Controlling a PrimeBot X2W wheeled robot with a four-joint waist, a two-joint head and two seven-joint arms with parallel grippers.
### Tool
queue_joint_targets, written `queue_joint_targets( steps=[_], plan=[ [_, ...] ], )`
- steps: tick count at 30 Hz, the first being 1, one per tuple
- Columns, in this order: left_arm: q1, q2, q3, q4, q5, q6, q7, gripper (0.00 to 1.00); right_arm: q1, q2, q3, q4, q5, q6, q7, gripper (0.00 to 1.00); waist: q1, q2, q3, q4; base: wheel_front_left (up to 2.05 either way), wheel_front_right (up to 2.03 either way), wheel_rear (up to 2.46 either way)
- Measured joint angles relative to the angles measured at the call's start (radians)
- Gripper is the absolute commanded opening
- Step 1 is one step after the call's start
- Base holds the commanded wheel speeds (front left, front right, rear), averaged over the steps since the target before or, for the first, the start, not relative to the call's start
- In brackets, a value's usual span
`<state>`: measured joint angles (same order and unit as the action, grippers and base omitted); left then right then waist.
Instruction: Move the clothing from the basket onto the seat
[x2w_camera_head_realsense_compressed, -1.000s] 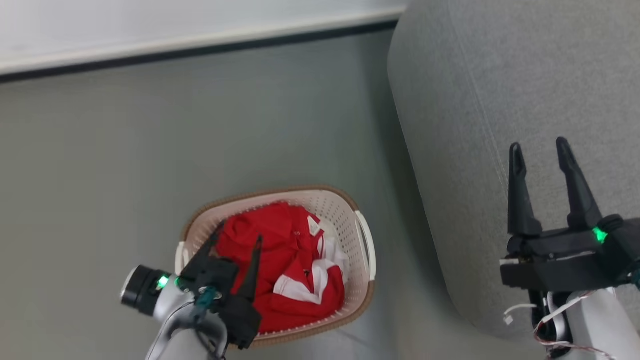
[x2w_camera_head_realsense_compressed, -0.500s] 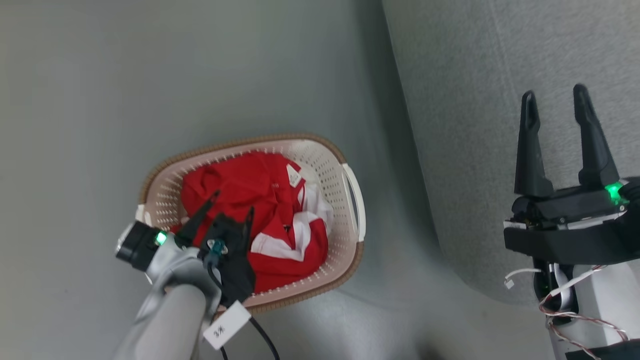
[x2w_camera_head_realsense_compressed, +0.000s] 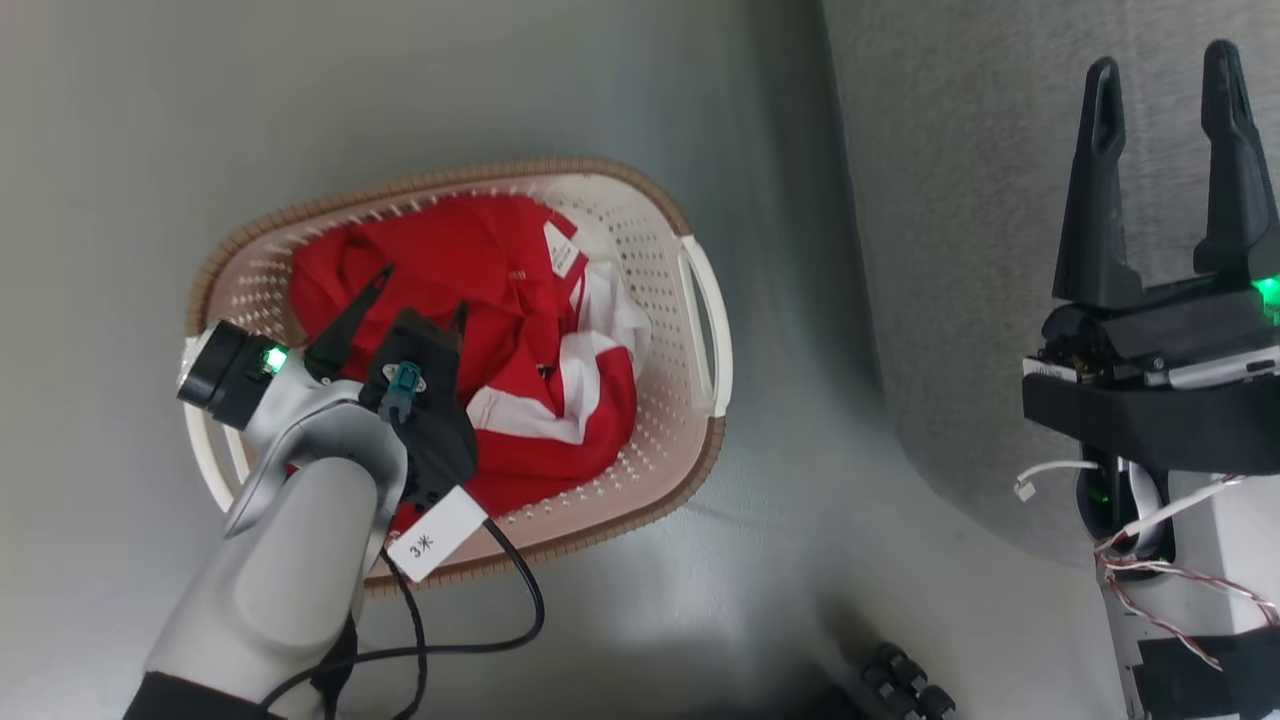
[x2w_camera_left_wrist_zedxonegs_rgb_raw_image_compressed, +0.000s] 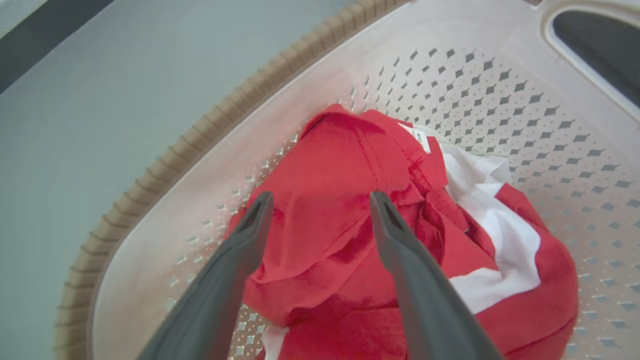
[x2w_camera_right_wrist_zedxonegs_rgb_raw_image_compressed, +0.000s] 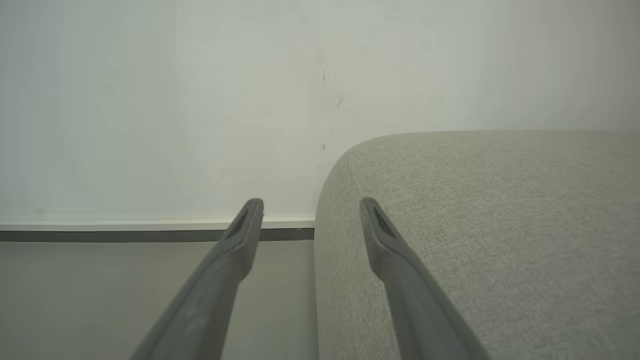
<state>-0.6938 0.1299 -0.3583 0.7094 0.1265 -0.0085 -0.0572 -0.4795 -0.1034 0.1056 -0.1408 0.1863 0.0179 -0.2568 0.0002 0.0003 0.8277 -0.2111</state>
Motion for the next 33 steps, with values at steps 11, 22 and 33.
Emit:
queue_joint_targets(
  steps=[11,22,33],
  plan=[
    [-0.076,0.012,0.028,0.069,0.007,0.059,-0.037,1.00,-0.045,0.007,0.007,0.017,-0.002,0.001,0.000,1.00,0.0000,-0.0001,0.101,-0.017,0.00,0.00,0.00],
    [-0.108,0.012,0.036,0.141,0.008,0.072,-0.057,0.00,-0.064,0.018,0.019,0.032,-0.002,0.009,0.000,1.00,-0.0002,-0.0001,0.119,-0.030,0.00,0.00,0.00],
    [-0.102,-0.030,0.050,0.180,-0.033,0.063,-0.155,0.00,-0.065,0.022,0.022,0.114,-0.008,0.017,0.000,1.00,-0.0002,-0.0003,0.072,-0.022,0.00,0.00,0.00]
  ],
)
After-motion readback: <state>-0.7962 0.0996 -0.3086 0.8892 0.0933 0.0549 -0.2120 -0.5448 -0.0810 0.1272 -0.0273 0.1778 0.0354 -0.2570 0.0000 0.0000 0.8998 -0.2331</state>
